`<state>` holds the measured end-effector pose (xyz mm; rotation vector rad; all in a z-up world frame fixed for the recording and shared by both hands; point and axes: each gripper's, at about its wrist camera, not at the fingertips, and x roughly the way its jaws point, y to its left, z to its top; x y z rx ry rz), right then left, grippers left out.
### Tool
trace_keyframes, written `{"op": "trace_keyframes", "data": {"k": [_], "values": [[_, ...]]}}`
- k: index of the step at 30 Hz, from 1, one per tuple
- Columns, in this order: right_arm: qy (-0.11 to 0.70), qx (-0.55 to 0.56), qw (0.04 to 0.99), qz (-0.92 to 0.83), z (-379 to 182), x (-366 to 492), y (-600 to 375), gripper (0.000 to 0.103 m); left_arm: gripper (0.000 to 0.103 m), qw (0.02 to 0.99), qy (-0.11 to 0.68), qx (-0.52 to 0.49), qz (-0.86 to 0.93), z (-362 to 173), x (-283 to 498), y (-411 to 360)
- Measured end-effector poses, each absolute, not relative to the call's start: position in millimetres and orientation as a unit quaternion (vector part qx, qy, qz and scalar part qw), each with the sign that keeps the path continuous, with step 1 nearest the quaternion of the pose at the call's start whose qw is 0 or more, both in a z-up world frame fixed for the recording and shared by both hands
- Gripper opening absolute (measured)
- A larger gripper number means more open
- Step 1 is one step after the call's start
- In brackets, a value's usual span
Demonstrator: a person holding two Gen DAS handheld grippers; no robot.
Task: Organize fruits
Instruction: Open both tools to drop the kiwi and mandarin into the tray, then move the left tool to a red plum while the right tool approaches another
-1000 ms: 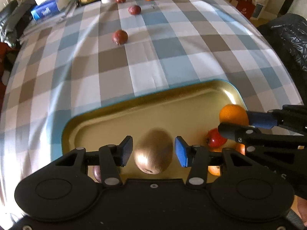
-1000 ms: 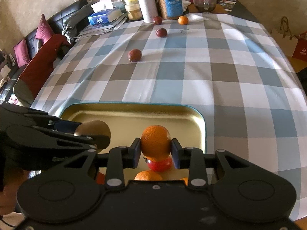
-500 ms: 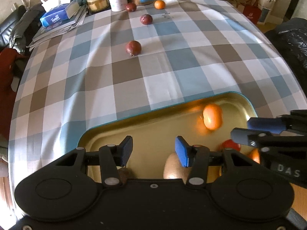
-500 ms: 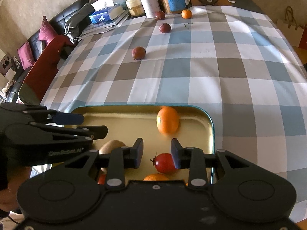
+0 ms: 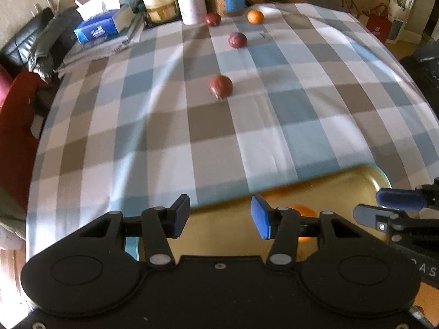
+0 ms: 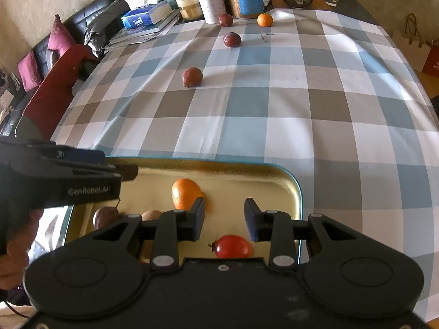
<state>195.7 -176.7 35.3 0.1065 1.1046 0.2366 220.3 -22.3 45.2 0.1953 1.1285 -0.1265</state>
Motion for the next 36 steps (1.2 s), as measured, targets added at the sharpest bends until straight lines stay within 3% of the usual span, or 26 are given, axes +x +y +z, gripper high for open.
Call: {"op": "trace_keyframes", "data": {"k": [16,36], "values": [[0.508,0.077,0.854,0.081,43,258,-178,0.035,0.057,0.866,0.489,0.094,-0.037,57,298,-25],[0.457,0.144,0.876,0.064,-6,306,-180,0.035,0.057,0.894,0.432,0.09,-0.082,36,404,-53]]}}
